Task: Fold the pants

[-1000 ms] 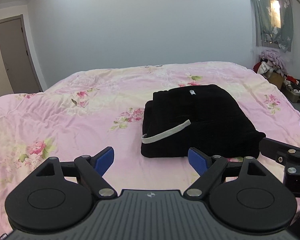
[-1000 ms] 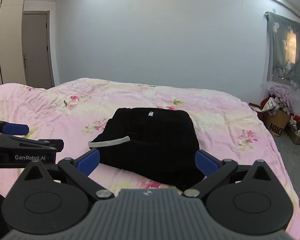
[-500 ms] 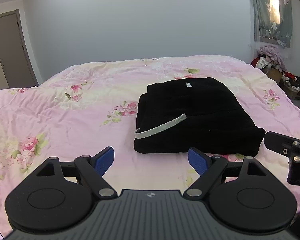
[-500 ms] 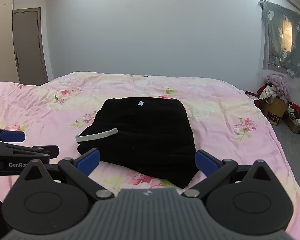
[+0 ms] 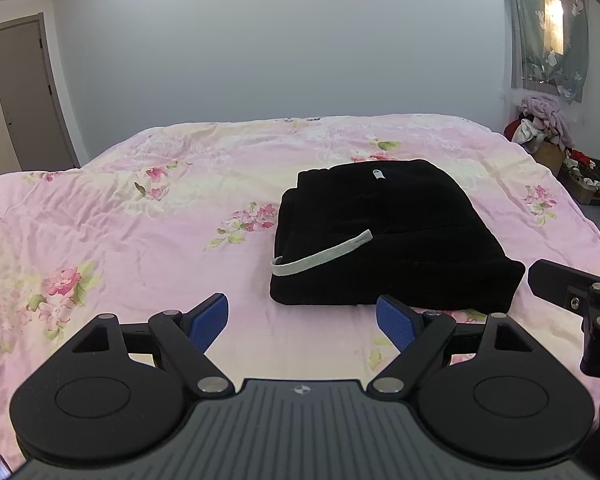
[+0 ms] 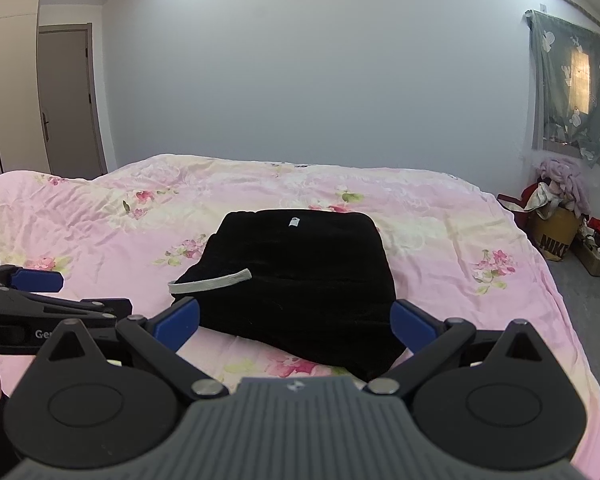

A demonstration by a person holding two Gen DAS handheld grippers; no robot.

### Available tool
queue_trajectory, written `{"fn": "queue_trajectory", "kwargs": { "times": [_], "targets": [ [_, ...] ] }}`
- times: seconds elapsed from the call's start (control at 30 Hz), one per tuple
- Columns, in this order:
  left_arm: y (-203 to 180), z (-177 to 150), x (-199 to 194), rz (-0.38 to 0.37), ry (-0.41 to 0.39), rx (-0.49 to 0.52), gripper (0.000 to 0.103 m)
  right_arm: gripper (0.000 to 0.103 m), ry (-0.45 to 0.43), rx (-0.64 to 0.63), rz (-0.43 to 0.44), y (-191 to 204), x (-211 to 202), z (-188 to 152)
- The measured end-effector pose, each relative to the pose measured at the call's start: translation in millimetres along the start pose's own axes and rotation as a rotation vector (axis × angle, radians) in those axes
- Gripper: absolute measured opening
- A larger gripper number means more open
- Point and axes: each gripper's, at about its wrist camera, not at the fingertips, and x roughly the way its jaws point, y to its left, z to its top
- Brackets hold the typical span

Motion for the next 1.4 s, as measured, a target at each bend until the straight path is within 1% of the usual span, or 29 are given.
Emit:
{"fn": "queue_trajectory", "kwargs": {
  "times": [1.4],
  "targets": [
    [1.8,2.4,-1.3,0.016,0.002,-0.02,0.098,0.098,-0.002,-0.007,0.025,2.5,-2.6,3.1]
  ]
}}
